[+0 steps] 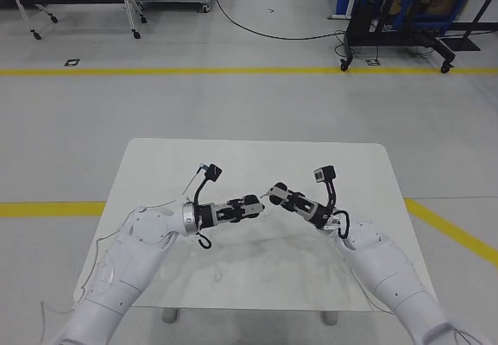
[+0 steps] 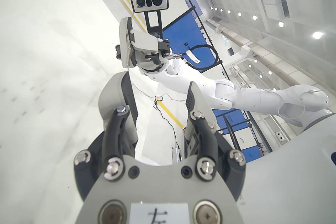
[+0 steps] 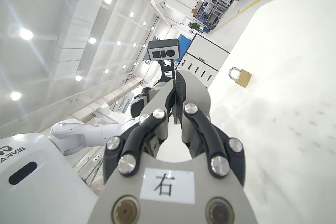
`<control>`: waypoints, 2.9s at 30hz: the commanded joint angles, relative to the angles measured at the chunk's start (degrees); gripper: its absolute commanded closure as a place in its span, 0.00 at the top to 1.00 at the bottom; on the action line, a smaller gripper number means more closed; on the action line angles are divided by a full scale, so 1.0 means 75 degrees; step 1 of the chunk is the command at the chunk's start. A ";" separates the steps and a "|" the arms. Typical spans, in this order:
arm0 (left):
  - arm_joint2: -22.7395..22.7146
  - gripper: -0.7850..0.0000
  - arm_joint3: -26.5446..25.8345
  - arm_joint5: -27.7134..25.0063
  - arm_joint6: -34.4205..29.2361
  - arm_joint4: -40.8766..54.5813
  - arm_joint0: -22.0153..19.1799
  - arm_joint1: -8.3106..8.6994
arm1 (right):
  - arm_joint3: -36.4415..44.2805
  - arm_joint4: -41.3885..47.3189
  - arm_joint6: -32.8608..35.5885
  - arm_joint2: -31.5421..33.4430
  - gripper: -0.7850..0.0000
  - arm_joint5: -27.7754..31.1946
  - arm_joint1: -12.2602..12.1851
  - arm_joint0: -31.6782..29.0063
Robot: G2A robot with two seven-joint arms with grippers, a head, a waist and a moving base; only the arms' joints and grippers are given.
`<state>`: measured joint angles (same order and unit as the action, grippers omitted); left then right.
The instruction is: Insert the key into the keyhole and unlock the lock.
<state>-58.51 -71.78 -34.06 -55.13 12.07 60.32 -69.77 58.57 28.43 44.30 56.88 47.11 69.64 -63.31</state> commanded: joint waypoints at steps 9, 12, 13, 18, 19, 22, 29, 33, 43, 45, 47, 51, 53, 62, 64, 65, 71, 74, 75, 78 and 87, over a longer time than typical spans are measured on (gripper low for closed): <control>0.0120 0.45 0.0212 0.0035 0.0113 0.0049 -0.0143 -0.0026 | -0.0156 0.0196 0.0582 -0.0047 0.00 -0.0030 0.0033 0.0112; 0.0160 0.44 0.0247 0.0077 0.0108 0.0056 -0.0181 -0.0032 | -0.0188 0.0187 0.0594 -0.0053 0.00 -0.0031 0.0049 0.0133; 0.0176 0.44 0.0252 0.0079 0.0114 0.0048 -0.0188 -0.0034 | -0.0196 0.0195 0.0609 -0.0051 0.00 -0.0028 0.0052 0.0137; 0.0240 0.42 0.0308 0.0111 0.0176 -0.0017 -0.0226 -0.0044 | -0.0235 0.0141 0.0690 -0.0064 0.00 -0.0017 0.0068 0.0158; 0.0252 0.41 0.0330 0.0120 0.0188 -0.0023 -0.0236 -0.0047 | -0.0237 0.0117 0.0682 -0.0067 0.00 -0.0015 0.0072 0.0166; 0.0285 0.38 0.0389 0.0136 0.0228 -0.0048 -0.0273 -0.0055 | -0.0249 0.0092 0.0661 -0.0068 0.00 -0.0010 0.0084 0.0171; 0.0351 0.23 0.0467 0.0202 0.0331 -0.0090 -0.0330 -0.0072 | -0.0266 0.0100 0.0697 -0.0028 0.00 0.0026 0.0094 0.0171; 0.0382 0.12 0.0529 0.0243 0.0401 -0.0089 -0.0365 -0.0085 | -0.0266 0.0099 0.0734 -0.0013 0.00 0.0015 0.0099 0.0172; 0.0438 0.00 0.0645 0.0282 0.0467 -0.0038 -0.0433 -0.0109 | -0.0254 0.0164 0.0841 0.0056 0.00 -0.0001 0.0102 0.0159; 0.0409 0.00 0.0670 0.0279 0.0447 -0.0008 -0.0459 -0.0103 | -0.0241 0.0215 0.0894 0.0087 0.42 -0.0011 0.0095 0.0152; 0.0340 0.00 0.0699 0.0255 0.0411 0.0032 -0.0481 -0.0086 | -0.0243 0.0297 0.0968 0.0151 0.47 -0.0012 0.0079 0.0145; 0.0056 0.00 0.0729 0.0198 0.0371 0.0152 -0.0497 -0.0013 | -0.0310 0.0331 0.1059 0.0293 0.60 0.0005 0.0040 0.0147; -0.0056 0.00 0.0720 0.0257 0.0174 0.0062 -0.0541 0.0038 | -0.0318 0.0338 0.1097 0.0332 0.57 -0.0005 0.0029 0.0147; 0.0001 0.00 0.0635 0.0765 -0.0898 -0.0371 -0.0802 0.0145 | -0.0391 -0.0009 0.1652 0.0230 0.44 -0.0291 0.0004 0.0248; 0.0074 0.00 0.0609 0.0735 -0.1007 -0.0426 -0.0818 0.0143 | -0.0425 -0.0096 0.1767 0.0191 0.42 -0.0347 0.0003 0.0281; 0.0115 0.00 0.0603 0.0734 -0.1050 -0.0475 -0.0832 0.0142 | -0.0440 -0.0112 0.1810 0.0179 0.42 -0.0359 0.0003 0.0297; 0.0354 0.00 0.0619 0.0786 -0.1028 -0.0609 -0.0880 0.0105 | -0.0457 -0.0115 0.2022 0.0058 0.39 -0.0384 0.0029 0.0328; 0.0458 0.00 0.0629 0.0755 -0.1047 -0.0622 -0.0914 0.0086 | -0.0509 -0.0171 0.2042 0.0019 0.38 -0.0396 0.0038 0.0358; 0.0481 0.00 0.0638 0.0747 -0.1035 -0.0621 -0.0921 0.0082 | -0.0526 -0.0169 0.2046 0.0014 0.36 -0.0402 0.0039 0.0363; 0.0546 0.00 0.0651 0.0735 -0.1024 -0.0621 -0.0943 0.0071 | -0.0563 -0.0138 0.2087 0.0028 0.31 -0.0388 0.0036 0.0378; 0.0665 0.00 0.0722 0.0662 -0.0996 -0.0618 -0.0993 0.0058 | -0.0595 -0.0172 0.2138 0.0026 0.19 -0.0439 0.0027 0.0403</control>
<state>-53.56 -66.41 -29.01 -62.63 7.42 52.90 -69.35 54.12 27.14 60.33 57.06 43.81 69.85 -60.30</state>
